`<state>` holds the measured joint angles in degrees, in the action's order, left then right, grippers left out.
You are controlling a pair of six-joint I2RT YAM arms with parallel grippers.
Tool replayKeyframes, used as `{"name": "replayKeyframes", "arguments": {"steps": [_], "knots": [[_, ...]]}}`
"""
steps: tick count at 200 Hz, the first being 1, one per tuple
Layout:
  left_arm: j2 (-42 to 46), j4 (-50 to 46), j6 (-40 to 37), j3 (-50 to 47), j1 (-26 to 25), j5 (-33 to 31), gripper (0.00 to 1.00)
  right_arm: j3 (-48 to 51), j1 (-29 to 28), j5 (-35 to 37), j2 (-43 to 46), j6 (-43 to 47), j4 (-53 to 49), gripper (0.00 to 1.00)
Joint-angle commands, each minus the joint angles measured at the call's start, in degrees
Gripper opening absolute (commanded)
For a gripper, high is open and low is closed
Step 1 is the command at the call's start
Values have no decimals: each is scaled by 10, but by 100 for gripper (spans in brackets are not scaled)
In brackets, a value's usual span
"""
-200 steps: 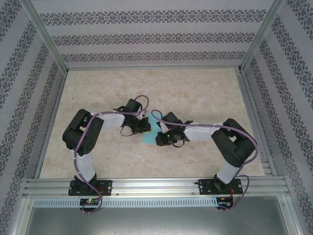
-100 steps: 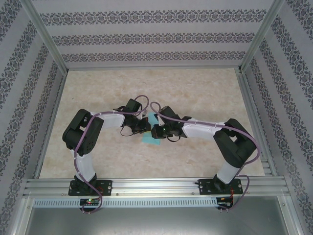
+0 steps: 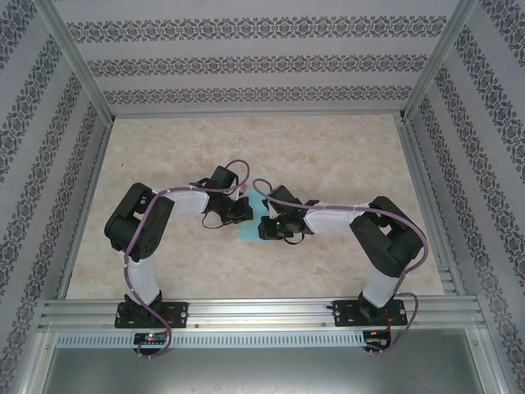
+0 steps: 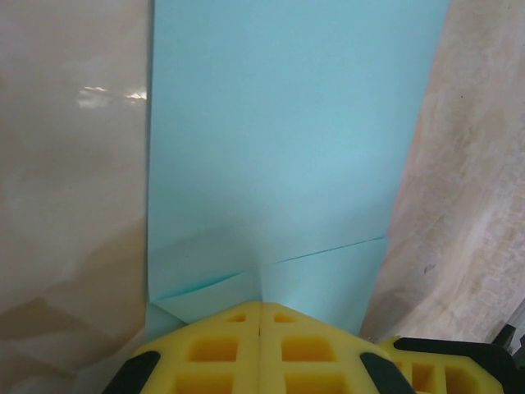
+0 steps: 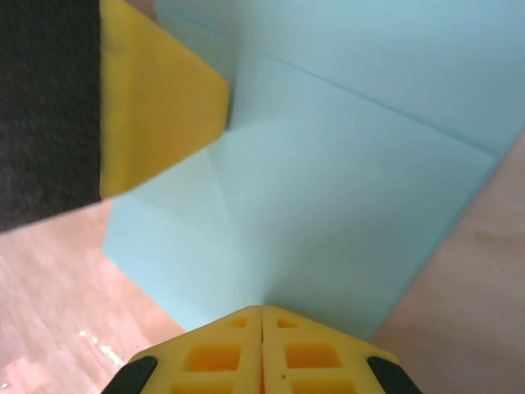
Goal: Fold a paper plane with a square sheet of paper (pick it up from the middle)
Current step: Fold the triangle a second time at the center of the table.
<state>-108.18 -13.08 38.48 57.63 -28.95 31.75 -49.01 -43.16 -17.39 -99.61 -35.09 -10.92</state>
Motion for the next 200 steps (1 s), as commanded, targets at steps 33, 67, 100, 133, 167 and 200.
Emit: {"name": "replayKeyframes", "arguments": {"steps": [33, 67, 100, 133, 167, 200], "knots": [[-28, -32, -2, -14, -7, -59, 4, 49, -12, 10, 31, -16, -37, 8], [-6, 29, -4, -20, -8, 5, 7, 48, -16, 18, 22, -24, -37, 7], [45, 92, 15, -46, -24, 44, 12, 39, -18, 24, 7, -31, -42, 7], [71, 100, 20, -68, -35, 27, 15, 35, -19, 26, -1, -30, -45, 7], [97, 105, 21, -76, -43, 4, 20, 31, -20, 27, -3, -27, -51, 7], [77, 109, 27, -77, -63, 9, 12, 29, -21, 31, -4, -27, -55, 6]]}}
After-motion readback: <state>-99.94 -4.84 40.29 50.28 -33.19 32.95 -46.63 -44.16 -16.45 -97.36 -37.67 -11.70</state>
